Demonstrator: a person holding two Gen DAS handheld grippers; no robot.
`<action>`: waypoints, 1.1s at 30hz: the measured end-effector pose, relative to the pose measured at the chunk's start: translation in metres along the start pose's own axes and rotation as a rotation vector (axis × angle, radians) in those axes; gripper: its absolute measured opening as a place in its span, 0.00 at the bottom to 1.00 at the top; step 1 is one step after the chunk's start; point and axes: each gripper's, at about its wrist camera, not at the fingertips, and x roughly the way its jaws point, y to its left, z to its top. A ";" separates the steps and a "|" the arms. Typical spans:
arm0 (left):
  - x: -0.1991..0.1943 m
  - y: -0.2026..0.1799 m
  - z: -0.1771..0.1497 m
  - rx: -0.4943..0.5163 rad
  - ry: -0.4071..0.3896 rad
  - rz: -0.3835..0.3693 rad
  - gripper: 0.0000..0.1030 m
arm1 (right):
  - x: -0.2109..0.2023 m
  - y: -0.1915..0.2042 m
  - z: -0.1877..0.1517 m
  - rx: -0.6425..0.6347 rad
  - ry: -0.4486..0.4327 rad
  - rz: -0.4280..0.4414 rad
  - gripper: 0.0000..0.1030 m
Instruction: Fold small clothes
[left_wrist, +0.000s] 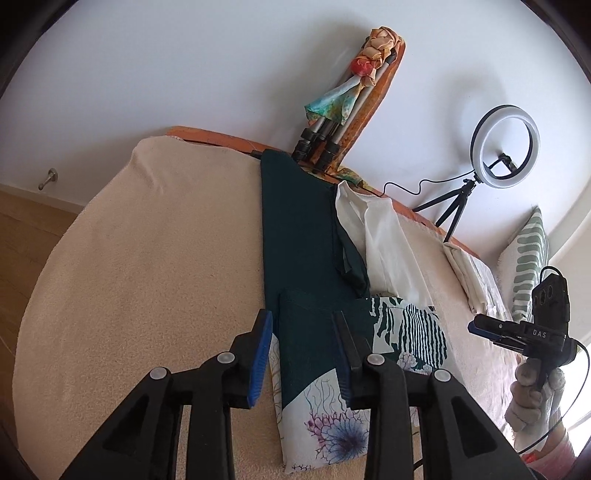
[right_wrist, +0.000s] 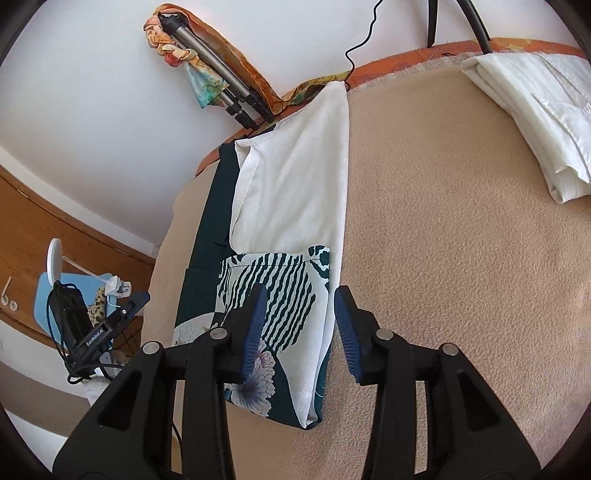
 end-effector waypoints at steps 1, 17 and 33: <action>0.004 0.001 0.004 -0.005 0.005 0.000 0.30 | 0.002 0.002 0.002 -0.017 0.001 -0.017 0.40; 0.107 0.025 0.089 -0.047 0.061 0.035 0.51 | 0.064 -0.034 0.104 -0.049 -0.020 -0.137 0.40; 0.180 0.035 0.151 -0.084 0.084 0.076 0.56 | 0.122 -0.054 0.178 -0.019 -0.015 -0.129 0.41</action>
